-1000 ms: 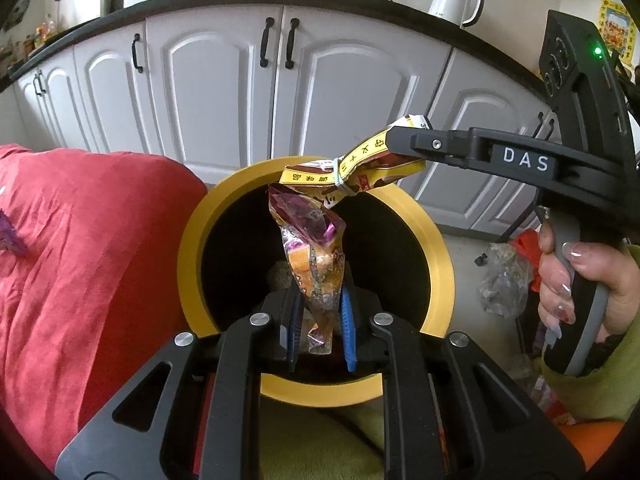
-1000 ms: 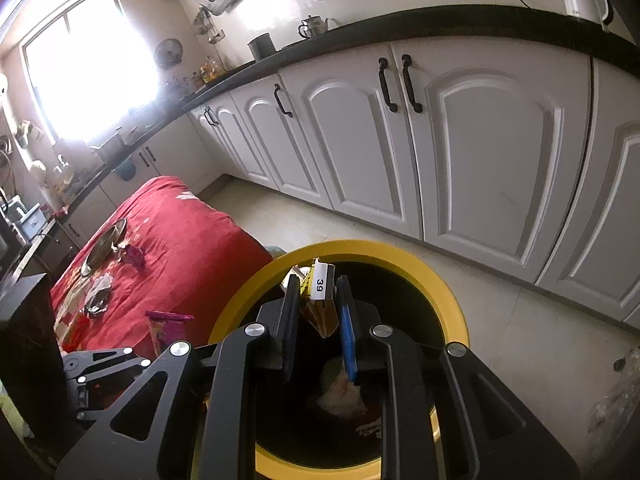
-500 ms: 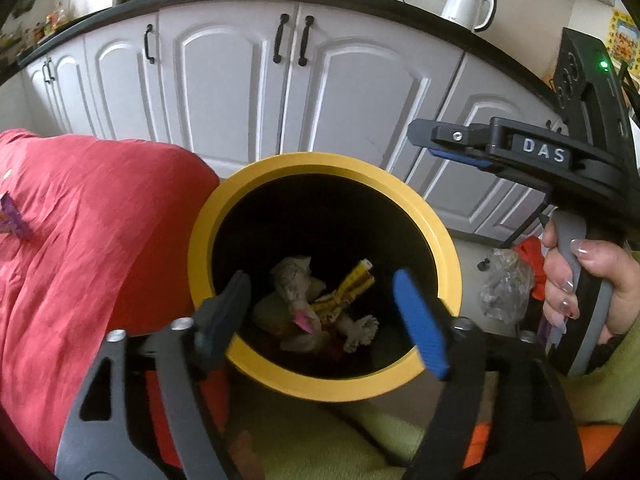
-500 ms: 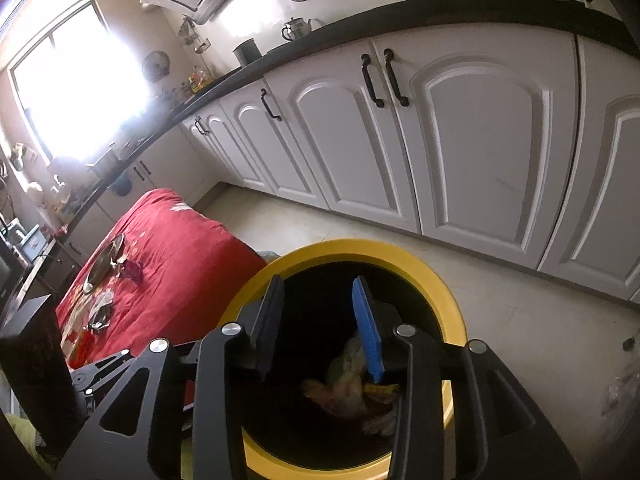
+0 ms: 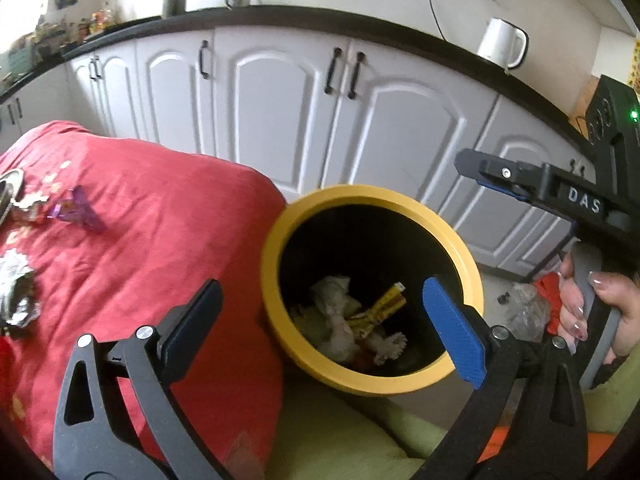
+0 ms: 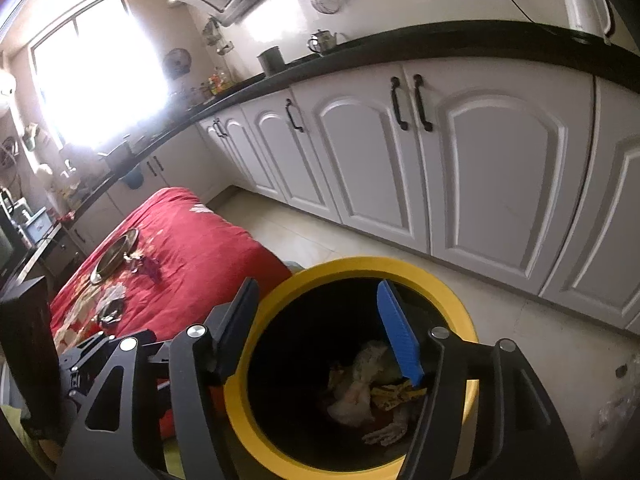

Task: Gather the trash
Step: 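Move both open tools back from the bin over the table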

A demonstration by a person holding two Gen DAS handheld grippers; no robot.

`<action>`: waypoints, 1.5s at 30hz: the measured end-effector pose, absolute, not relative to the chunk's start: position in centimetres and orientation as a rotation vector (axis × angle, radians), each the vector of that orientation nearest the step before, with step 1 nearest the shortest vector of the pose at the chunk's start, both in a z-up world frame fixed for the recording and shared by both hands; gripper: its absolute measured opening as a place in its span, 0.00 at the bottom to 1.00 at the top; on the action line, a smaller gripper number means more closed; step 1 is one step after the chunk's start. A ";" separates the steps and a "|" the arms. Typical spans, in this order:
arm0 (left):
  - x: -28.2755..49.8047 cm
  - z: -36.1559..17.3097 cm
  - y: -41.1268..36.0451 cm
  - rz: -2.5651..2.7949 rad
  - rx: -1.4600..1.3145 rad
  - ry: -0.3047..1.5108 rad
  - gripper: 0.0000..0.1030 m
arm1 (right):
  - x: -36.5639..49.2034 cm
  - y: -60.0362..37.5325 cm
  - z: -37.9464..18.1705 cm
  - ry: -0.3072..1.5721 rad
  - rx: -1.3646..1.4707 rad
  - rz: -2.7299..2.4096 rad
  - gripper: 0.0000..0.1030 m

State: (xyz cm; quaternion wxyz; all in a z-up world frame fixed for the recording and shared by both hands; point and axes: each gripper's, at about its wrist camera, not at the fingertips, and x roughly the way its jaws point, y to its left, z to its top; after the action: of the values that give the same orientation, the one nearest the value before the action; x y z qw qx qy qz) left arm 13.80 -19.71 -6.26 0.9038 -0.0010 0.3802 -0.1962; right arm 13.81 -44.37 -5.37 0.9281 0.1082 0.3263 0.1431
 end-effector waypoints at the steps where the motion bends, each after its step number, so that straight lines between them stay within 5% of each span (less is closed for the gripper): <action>1: 13.6 -6.0 -19.4 -0.398 -0.001 0.777 0.89 | 13.7 -44.0 -5.1 0.665 0.215 0.302 0.58; 45: 9.8 -1.6 -1.6 -0.014 -0.200 0.587 0.89 | 12.4 -27.9 -0.1 0.629 -0.010 0.612 0.66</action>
State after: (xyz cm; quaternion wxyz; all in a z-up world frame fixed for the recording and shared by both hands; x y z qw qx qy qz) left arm 9.83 -1.58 -1.58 0.9522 -0.0986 0.2890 -0.0069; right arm 12.38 -27.88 -0.12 0.9052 -0.0051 0.3046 0.2964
